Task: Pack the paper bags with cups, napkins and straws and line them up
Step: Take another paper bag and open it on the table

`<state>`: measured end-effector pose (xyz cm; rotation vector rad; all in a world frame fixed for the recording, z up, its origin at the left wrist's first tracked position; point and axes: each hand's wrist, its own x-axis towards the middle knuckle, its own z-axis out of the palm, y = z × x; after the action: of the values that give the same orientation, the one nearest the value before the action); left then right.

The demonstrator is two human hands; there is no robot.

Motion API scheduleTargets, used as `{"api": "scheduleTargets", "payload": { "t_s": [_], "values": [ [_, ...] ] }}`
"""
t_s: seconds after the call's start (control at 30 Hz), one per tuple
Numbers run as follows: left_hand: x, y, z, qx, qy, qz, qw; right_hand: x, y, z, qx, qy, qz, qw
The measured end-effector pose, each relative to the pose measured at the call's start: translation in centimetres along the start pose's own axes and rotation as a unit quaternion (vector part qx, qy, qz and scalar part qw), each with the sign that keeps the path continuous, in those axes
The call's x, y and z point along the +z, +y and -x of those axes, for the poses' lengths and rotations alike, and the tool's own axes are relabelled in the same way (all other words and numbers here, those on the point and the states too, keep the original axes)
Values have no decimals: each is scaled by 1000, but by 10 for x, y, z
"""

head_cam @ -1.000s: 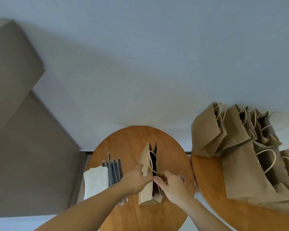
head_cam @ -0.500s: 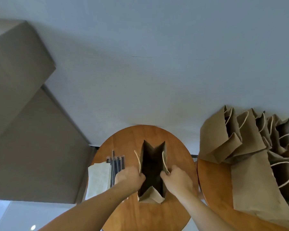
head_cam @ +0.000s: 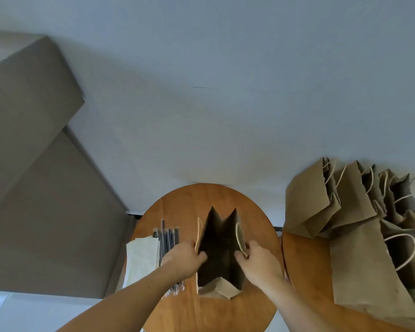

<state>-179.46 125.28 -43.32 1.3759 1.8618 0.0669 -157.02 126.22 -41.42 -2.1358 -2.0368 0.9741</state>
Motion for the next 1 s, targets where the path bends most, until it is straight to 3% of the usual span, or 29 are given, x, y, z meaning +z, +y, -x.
{"api": "scheduleTargets", "payload": {
  "t_s": [0.17, 0.27, 0.47, 0.67, 1.0],
  "values": [
    [-24, -2, -1, 53, -124, -23, 991, -13, -11, 3, -18, -96, -28, 995],
    [-54, 4, 2, 94, -179, -100, 974, -37, -22, 2, -44, -146, -31, 988],
    [-125, 37, 9, 109, 60, -172, 977, -82, -90, -16, -162, -41, 46, 985],
    [-201, 37, 40, 59, 160, -232, 958, -101, -181, -29, -275, -21, 105, 956],
    [-351, -7, 147, 5, 351, -190, 917, -131, -366, 1, -441, 44, 142, 885]
  ]
}}
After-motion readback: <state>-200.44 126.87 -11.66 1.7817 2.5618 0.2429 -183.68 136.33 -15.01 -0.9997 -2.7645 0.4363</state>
